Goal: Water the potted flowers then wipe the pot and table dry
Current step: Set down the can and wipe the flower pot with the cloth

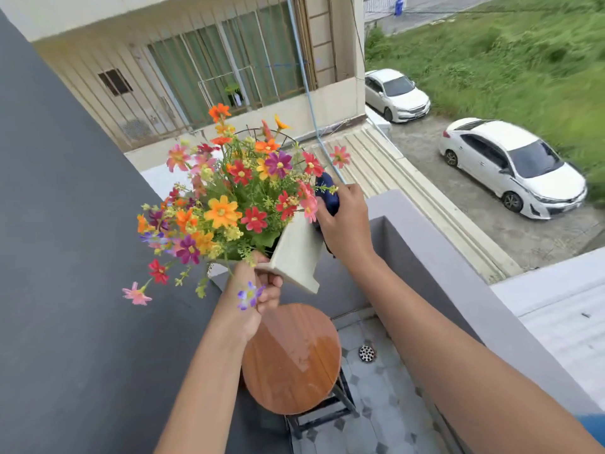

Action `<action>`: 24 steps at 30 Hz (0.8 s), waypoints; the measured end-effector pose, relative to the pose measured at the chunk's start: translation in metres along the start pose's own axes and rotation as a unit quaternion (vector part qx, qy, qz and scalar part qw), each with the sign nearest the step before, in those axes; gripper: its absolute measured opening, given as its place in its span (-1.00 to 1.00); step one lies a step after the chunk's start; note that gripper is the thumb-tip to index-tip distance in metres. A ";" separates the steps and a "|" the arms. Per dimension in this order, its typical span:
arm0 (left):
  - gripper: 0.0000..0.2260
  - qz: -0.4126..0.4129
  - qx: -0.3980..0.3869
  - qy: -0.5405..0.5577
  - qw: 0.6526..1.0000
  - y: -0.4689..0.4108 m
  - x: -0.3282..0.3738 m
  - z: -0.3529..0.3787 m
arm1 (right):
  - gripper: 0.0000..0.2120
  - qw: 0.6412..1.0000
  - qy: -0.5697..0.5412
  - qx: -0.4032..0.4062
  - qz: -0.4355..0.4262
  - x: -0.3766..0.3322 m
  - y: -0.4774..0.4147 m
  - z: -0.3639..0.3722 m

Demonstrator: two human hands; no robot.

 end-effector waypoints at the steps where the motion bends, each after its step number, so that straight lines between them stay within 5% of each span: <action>1: -0.77 0.006 0.003 0.008 1.000 0.001 0.002 -0.001 | -0.87 1.000 -0.001 -0.002 0.013 0.009 0.005 0.002; 4: -0.75 0.018 0.008 0.030 0.999 0.002 0.006 0.002 | -0.96 0.999 -0.026 -0.019 0.043 0.032 0.036 0.011; 7: -0.78 0.029 0.025 0.030 0.999 -0.005 0.008 -0.001 | -0.78 0.998 -0.047 -0.036 0.031 0.026 0.078 0.025; 13: -0.82 0.052 0.075 -0.069 0.993 -0.007 0.003 -0.008 | -0.89 0.989 -0.146 -0.005 0.031 -0.013 0.114 0.020; 20: -0.74 0.042 0.084 -0.114 0.989 -0.008 -0.007 -0.005 | -0.65 0.990 -0.116 0.079 0.016 -0.009 0.047 -0.011; 24: -0.77 0.028 0.053 -0.130 0.990 -0.004 -0.016 0.000 | -0.50 0.985 -0.111 0.040 0.125 0.031 0.016 -0.003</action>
Point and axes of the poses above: each hand's wrist, its own y-axis away from the middle knuckle, its own z-axis out of the palm, x = y × z, the point moved 10 cm from there along -y, towards the middle knuckle, and after that the axes turned 2 degrees about y, right-handed, at the moved point
